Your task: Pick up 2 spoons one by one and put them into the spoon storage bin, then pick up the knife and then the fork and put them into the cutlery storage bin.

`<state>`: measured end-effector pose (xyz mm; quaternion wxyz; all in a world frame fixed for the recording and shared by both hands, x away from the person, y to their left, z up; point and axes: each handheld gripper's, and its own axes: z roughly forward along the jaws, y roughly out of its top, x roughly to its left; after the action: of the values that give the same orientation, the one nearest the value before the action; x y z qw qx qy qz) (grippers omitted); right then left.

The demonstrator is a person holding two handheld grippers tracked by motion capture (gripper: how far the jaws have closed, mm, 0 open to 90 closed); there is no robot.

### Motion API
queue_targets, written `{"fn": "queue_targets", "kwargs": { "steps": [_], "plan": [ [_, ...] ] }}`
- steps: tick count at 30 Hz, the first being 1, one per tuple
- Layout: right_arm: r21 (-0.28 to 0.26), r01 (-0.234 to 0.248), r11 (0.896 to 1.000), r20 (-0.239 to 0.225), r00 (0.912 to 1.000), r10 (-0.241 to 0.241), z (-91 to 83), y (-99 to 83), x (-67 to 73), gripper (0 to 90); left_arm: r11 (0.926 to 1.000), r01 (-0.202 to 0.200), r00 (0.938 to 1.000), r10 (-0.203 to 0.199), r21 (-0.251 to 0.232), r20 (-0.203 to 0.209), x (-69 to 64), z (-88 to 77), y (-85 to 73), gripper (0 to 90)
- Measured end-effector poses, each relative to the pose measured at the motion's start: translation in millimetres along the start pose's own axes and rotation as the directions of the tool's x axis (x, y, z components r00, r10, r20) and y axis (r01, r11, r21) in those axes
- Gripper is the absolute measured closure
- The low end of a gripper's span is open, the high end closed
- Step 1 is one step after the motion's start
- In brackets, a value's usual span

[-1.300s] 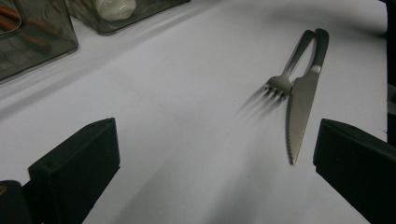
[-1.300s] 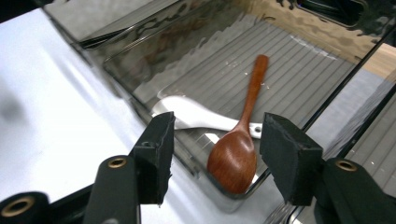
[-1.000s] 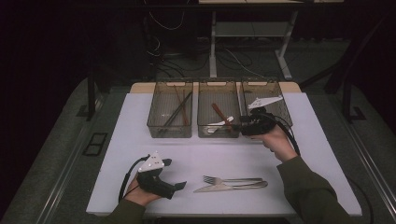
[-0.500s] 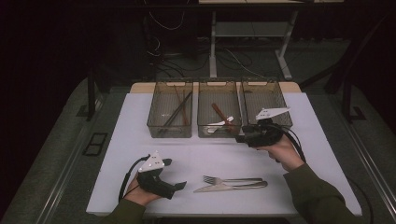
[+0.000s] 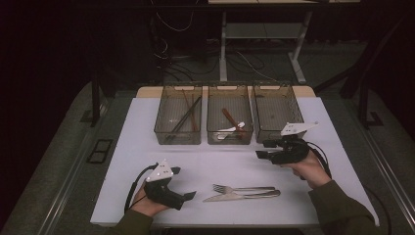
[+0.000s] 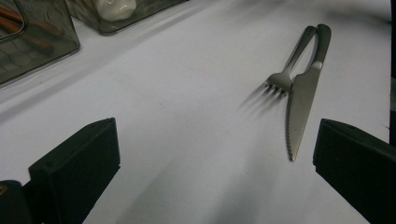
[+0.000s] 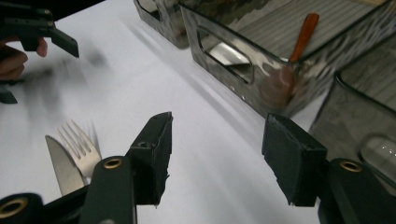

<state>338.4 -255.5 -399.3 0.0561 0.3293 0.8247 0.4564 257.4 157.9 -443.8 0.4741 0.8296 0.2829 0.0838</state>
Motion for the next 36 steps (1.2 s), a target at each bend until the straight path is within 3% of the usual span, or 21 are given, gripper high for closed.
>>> {"fn": "queue_targets", "kwargs": {
  "steps": [14, 20, 30, 36],
  "plan": [
    [0.006, 0.010, 1.000, -0.004, 0.9999, -0.010, -14.6, -16.3, 2.6, 45.0, 1.0000, 0.004, 1.0000, -0.004, -0.004, 0.001, -0.4, -0.4, 0.1, 0.0],
    [0.041, 0.031, 0.999, -0.019, 0.9994, -0.030, -16.3, -22.8, 5.8, 55.8, 1.0000, 0.002, 1.0000, -0.002, -0.004, -0.001, 0.1, -1.3, 0.1, 0.0],
    [0.102, 0.093, 0.990, -0.115, 0.9900, -0.081, -3.8, -25.5, 23.5, 85.4, 1.0000, 0.003, 1.0000, -0.003, -0.005, 0.002, -0.5, -0.3, 0.5, 0.0],
    [0.130, 0.138, 0.982, -0.185, 0.9764, -0.112, 7.4, -26.1, 36.0, 89.5, 1.0000, 0.002, 1.0000, -0.002, -0.005, 0.002, -0.2, -0.8, 0.6, 0.0]
  ]
}}
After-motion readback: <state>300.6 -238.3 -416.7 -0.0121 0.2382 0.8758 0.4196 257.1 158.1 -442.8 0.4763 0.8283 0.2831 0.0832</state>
